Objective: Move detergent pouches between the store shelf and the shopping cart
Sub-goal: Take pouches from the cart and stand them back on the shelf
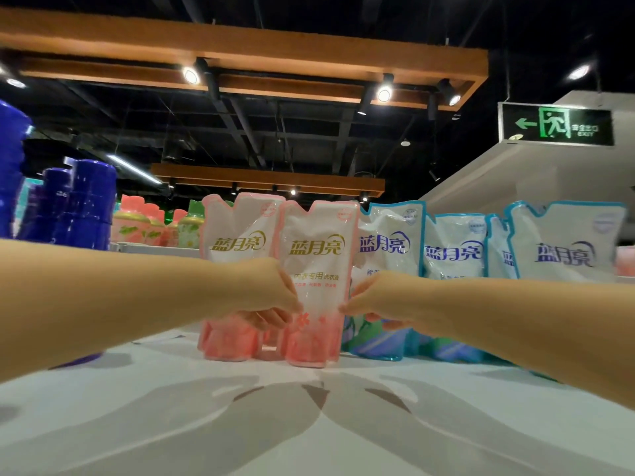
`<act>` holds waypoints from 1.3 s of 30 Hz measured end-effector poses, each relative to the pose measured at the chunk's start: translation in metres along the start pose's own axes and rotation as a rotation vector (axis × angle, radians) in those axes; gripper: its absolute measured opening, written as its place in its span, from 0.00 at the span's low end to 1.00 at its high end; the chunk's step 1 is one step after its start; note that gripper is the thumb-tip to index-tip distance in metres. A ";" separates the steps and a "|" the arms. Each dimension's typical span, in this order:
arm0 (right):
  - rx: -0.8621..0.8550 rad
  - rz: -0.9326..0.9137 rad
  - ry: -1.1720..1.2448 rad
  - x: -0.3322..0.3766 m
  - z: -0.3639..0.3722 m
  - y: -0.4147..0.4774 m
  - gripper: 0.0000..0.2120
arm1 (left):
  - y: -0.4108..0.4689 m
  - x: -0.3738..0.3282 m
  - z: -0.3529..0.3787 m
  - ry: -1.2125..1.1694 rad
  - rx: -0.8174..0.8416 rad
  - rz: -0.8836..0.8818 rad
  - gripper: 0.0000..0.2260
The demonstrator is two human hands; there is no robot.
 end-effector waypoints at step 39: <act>-0.417 -0.174 -0.122 -0.003 -0.129 -0.632 0.08 | -0.571 -0.126 0.217 -0.375 -0.088 0.745 0.07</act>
Point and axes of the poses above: each hand's wrist, its own y-axis towards the middle knuckle, its own z-axis out of the palm, x = y × z, the point moved 9 cm from there along y, towards the middle knuckle, and after that the axes turned 15 degrees about -z, right-handed, at the moved point
